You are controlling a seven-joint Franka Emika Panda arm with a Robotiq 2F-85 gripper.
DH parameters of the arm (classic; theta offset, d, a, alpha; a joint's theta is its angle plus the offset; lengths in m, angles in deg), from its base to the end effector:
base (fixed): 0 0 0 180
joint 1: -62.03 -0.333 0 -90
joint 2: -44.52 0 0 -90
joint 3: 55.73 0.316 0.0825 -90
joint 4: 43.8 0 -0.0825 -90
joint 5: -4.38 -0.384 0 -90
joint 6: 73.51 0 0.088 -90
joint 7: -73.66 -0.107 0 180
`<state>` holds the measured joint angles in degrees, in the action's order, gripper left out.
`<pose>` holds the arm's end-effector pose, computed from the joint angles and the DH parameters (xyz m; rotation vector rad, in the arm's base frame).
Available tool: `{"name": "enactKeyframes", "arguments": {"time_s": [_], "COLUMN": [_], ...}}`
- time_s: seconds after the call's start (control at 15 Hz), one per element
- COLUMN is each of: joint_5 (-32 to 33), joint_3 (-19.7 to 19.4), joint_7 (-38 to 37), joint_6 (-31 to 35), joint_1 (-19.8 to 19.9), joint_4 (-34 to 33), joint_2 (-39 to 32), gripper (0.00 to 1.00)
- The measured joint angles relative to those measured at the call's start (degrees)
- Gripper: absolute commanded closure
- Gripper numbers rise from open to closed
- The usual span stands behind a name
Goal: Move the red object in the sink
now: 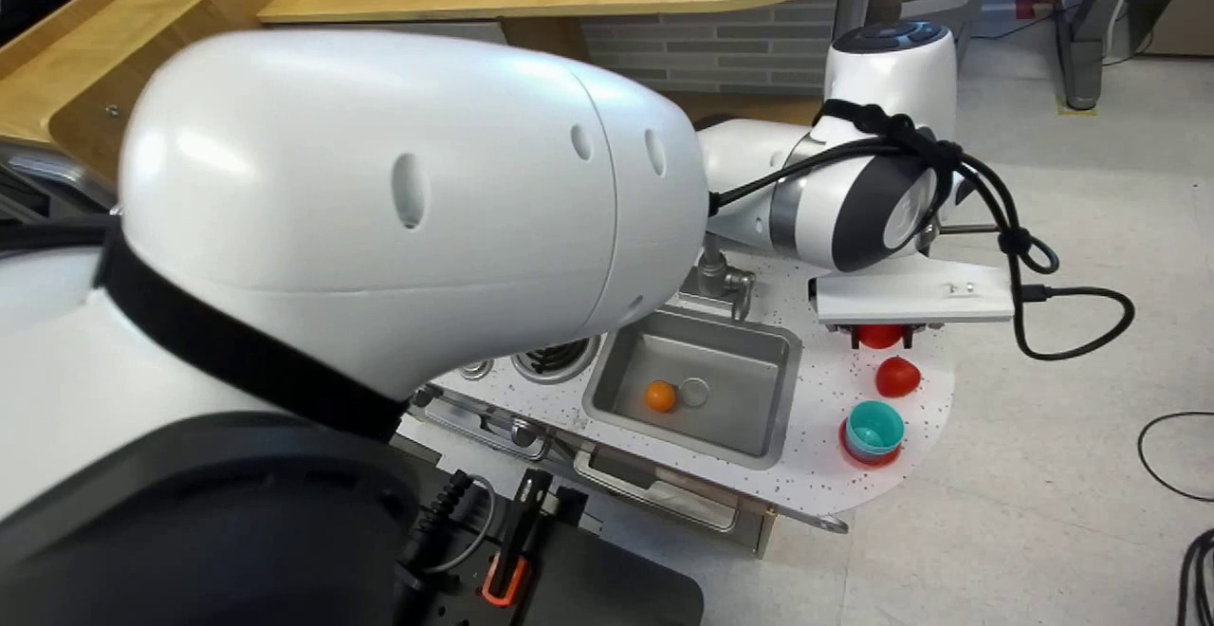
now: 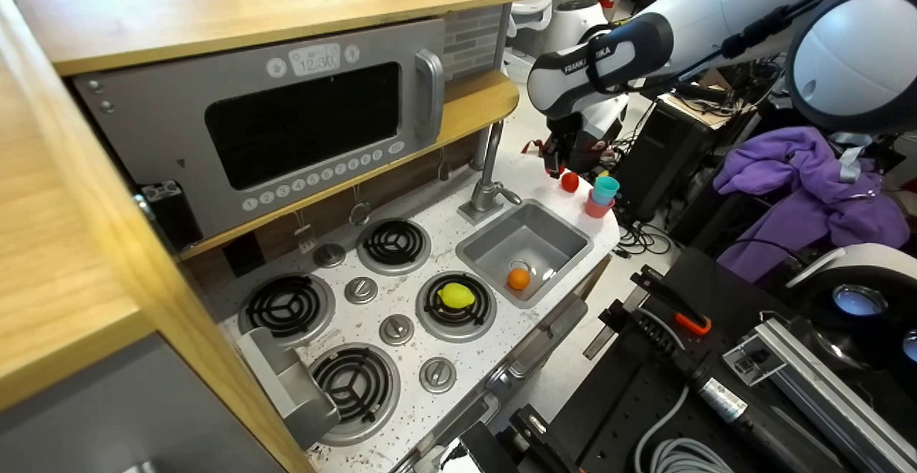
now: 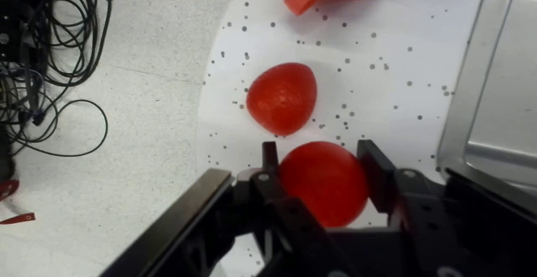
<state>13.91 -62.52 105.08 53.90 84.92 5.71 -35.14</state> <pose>0.6775 -0.3486 0.0243 2.9126 0.3354 -0.2157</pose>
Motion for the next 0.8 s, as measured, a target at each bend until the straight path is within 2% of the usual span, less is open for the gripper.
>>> {"name": "enactKeyframes", "arguments": {"time_s": [0.4,0.8], "joint_5": [-0.1,-0.1], "joint_3": [2.2,3.3], "joint_7": [2.8,2.8], "joint_6": [9.7,11.0], "joint_1": [2.0,2.0], "joint_4": [12.7,27.9], "joint_2": [8.4,18.3], "gripper": [0.75,0.75]}}
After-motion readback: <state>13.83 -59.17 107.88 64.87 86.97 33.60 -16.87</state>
